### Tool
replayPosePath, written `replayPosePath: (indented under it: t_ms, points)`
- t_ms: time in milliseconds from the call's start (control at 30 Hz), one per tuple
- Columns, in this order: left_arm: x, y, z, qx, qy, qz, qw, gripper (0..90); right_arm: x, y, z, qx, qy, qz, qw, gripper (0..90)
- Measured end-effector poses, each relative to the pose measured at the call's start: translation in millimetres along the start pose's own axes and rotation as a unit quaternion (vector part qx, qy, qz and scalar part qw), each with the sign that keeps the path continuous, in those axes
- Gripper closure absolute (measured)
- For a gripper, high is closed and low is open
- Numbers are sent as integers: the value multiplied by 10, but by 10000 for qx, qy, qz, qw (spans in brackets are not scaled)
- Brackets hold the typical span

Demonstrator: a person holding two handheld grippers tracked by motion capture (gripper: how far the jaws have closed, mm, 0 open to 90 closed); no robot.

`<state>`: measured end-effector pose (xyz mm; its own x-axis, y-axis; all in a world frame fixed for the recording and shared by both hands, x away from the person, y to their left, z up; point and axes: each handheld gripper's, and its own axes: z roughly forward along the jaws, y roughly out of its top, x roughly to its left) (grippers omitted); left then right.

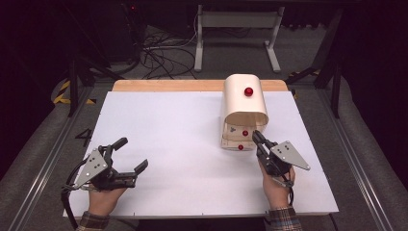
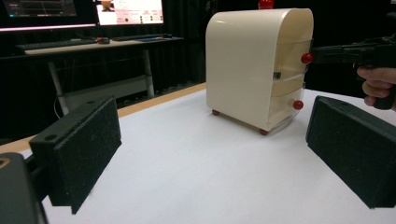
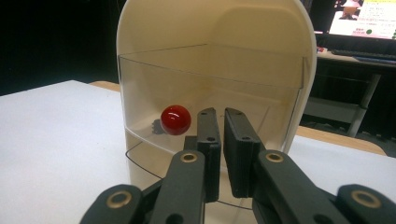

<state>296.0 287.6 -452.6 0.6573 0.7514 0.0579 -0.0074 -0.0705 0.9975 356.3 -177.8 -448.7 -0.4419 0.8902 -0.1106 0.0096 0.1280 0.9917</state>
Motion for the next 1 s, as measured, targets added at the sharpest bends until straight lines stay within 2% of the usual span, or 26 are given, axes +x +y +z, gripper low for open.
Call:
replayPosePath:
  t_ms: [267, 633, 1000]
  points:
    - [1, 2, -2, -23, -1, -25, 10000, 41, -8, 8, -44, -68, 63, -21, 10000, 782]
    - [3, 0, 3, 1, -10, -9, 10000, 41, -15, -4, -92, -92, 108, -54, 9999, 734]
    - [-8, -8, 1, 11, 10, -27, 10000, 41, -38, -5, -128, -99, 227, -63, 9997, 635]
